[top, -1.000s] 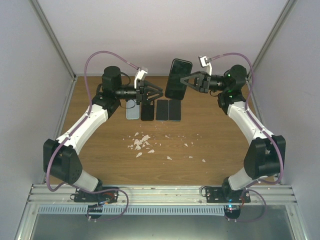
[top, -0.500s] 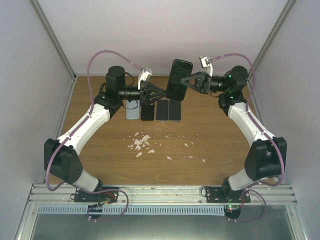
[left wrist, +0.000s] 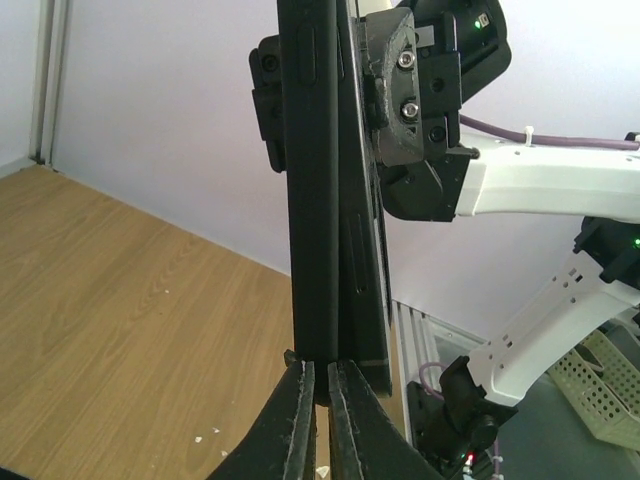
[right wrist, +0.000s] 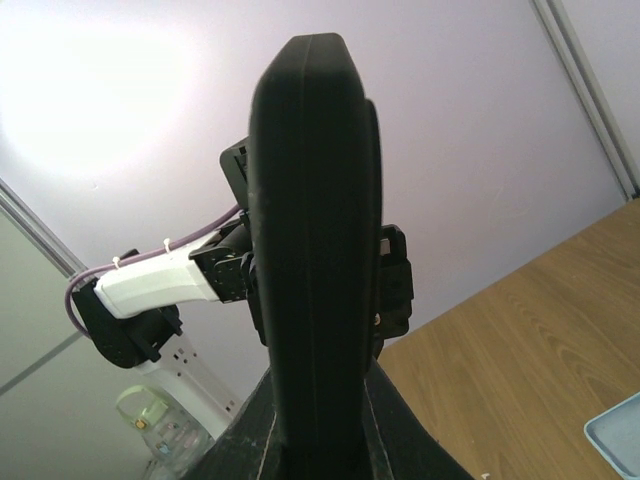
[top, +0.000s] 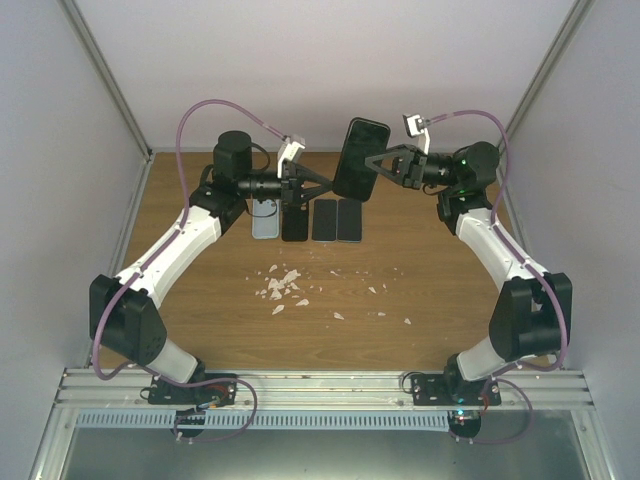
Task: Take the phone out of the phone case
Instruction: Remove the phone case from the phone.
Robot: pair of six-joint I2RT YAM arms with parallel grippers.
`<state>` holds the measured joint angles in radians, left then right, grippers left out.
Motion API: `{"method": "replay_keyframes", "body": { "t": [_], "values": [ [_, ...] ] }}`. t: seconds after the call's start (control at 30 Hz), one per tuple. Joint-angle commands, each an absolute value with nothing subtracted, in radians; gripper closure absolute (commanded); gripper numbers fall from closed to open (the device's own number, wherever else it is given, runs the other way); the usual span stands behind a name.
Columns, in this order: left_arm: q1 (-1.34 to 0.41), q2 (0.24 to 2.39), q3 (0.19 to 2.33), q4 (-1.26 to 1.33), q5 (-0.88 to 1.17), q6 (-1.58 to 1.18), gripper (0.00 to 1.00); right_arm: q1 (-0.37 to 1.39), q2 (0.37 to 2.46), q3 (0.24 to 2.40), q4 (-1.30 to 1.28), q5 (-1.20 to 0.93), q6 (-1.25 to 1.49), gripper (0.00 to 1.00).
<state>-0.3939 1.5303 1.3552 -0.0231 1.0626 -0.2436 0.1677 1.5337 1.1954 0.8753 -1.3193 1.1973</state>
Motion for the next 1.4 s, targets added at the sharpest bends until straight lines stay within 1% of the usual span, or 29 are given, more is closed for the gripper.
{"method": "replay_keyframes", "body": {
  "t": [0.0,0.17,0.27,0.5,0.77,1.0,1.37],
  "values": [
    [-0.390,1.574,1.344,-0.026,0.955,-0.240,0.95,0.200,1.500,1.203,1.068,-1.348,1.326,0.99],
    [-0.390,1.569,1.342,-0.032,0.949,-0.235,0.95,0.213,1.503,1.201,1.078,-1.348,1.338,1.00],
    [-0.390,1.572,1.342,-0.037,0.935,-0.236,0.95,0.224,1.511,1.197,1.148,-1.345,1.389,1.00],
    [-0.391,1.595,1.351,-0.040,0.898,-0.263,0.96,0.277,1.503,1.169,1.223,-1.346,1.444,1.00],
    [-0.390,1.610,1.374,-0.017,0.914,-0.283,0.94,0.327,1.500,1.139,1.189,-1.381,1.410,1.00],
    [-0.391,1.605,1.358,0.084,1.020,-0.355,0.87,0.363,1.509,1.121,1.153,-1.397,1.381,0.99],
    [-0.403,1.597,1.353,0.207,1.129,-0.451,0.77,0.385,1.537,1.104,1.103,-1.412,1.357,1.00]
  ]
}}
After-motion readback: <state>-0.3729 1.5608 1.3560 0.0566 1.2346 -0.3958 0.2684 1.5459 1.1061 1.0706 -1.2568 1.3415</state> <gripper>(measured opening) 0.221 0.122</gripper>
